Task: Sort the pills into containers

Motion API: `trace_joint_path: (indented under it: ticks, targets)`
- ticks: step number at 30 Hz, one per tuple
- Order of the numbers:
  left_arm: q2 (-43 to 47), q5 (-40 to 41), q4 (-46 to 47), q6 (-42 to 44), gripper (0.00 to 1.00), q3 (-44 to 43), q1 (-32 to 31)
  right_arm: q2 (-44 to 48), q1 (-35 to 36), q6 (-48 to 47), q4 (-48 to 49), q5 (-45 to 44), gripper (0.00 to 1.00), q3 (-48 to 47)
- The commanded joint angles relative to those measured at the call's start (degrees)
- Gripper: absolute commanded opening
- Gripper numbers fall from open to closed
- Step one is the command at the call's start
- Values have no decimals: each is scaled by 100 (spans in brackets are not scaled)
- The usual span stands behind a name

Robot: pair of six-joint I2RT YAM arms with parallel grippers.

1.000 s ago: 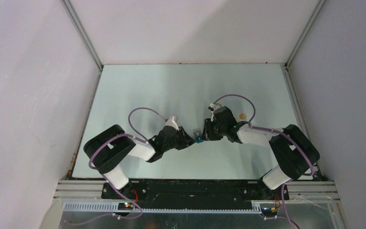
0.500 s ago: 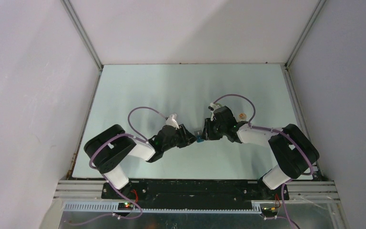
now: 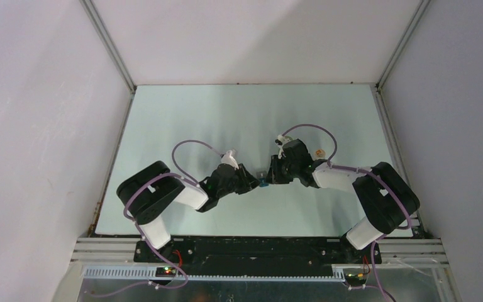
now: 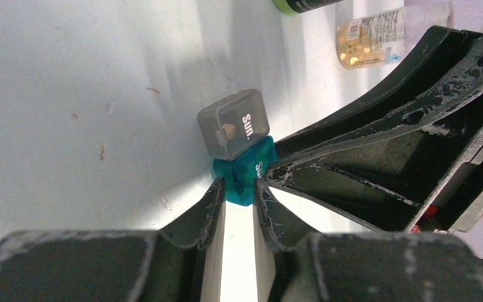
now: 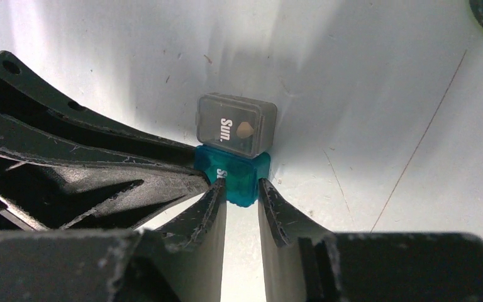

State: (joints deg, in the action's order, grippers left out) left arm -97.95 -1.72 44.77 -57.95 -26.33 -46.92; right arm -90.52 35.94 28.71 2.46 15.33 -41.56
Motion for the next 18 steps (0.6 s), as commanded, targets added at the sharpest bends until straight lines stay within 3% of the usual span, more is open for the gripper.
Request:
trace_joint_path:
  ticks: [1,7,10,15,18]
  targets:
    - [-167,303,-165,162,20,-170,-28,-150,-9,18,109,77,27,16]
    - [-278,369,-259,186,6,-139,-37,-198,-19,51,128,94,25,16]
    - [-271,358,-202,171,7,-86,-32,-157,-18,80,140,81,26,17]
    - [99,475,-449,283,28,-151,-37,125,-21,133,34,-72,28,-36]
    - [678,701,-1122,528,41,-360,-36,470,-25,116,-176,-319,30,-220]
